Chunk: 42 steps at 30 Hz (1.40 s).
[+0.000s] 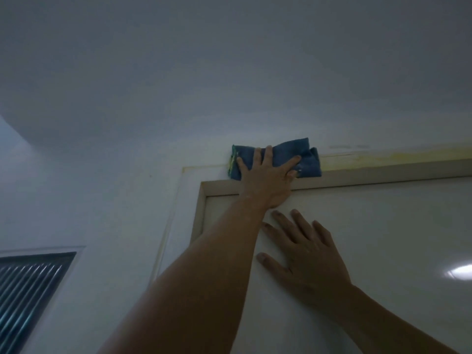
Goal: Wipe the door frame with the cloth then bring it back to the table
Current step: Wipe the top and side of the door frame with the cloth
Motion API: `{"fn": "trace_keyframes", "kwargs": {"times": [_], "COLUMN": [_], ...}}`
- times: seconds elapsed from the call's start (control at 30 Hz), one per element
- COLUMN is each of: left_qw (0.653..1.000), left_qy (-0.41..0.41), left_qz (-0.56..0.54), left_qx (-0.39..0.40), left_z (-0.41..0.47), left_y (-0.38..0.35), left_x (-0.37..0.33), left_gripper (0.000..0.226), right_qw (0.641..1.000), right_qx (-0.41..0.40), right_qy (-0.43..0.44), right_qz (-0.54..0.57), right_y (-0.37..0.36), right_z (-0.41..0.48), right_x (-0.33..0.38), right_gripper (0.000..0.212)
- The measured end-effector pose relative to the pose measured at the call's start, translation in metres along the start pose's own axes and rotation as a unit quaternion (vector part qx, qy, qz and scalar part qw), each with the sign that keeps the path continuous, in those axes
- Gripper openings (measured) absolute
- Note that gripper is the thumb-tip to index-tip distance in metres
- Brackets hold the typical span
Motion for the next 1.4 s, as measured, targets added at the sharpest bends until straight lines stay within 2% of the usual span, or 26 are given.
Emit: {"fn": "trace_keyframes", "kwargs": {"times": [0.17, 0.53, 0.8, 1.0, 1.27, 1.4], "left_qw": [1.0, 0.996, 0.998, 0.999, 0.999, 0.999], "left_qy": [-0.018, 0.063, 0.057, 0.022, 0.034, 0.022], "left_qz": [0.007, 0.037, 0.022, 0.024, 0.011, 0.026], "left_qx": [0.004, 0.053, 0.021, 0.011, 0.021, 0.008], "left_z": [-0.012, -0.032, -0.028, -0.017, 0.005, 0.005], "left_y": [0.007, 0.036, 0.024, 0.013, -0.001, -0.002], "left_x": [0.039, 0.136, 0.11, 0.063, 0.003, 0.003], "left_gripper": [0.046, 0.045, 0.045, 0.05, 0.048, 0.047], "right_qw": [1.0, 1.0, 1.0, 1.0, 1.0, 1.0], "right_qx": [0.011, 0.016, 0.011, 0.009, -0.008, -0.007], "right_qy": [-0.013, -0.011, -0.008, 0.008, -0.004, -0.001], "right_qz": [-0.01, -0.008, 0.003, 0.012, 0.023, 0.022], "right_y": [0.003, 0.005, 0.004, 0.006, 0.013, 0.015], "right_z": [0.001, 0.001, 0.0, -0.002, -0.009, -0.009], "right_x": [0.002, 0.001, -0.003, -0.012, -0.039, -0.047], "right_gripper": [0.071, 0.073, 0.073, 0.072, 0.072, 0.073]}}
Point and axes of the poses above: each hand's wrist, its own z-axis towards the middle knuckle, its own y-axis out of the back of the hand, x = y × z, the point moved 2 cm from there along z, towards the middle knuckle, and after that the axes turned 10 degrees about -x, right-handed, at the moved point
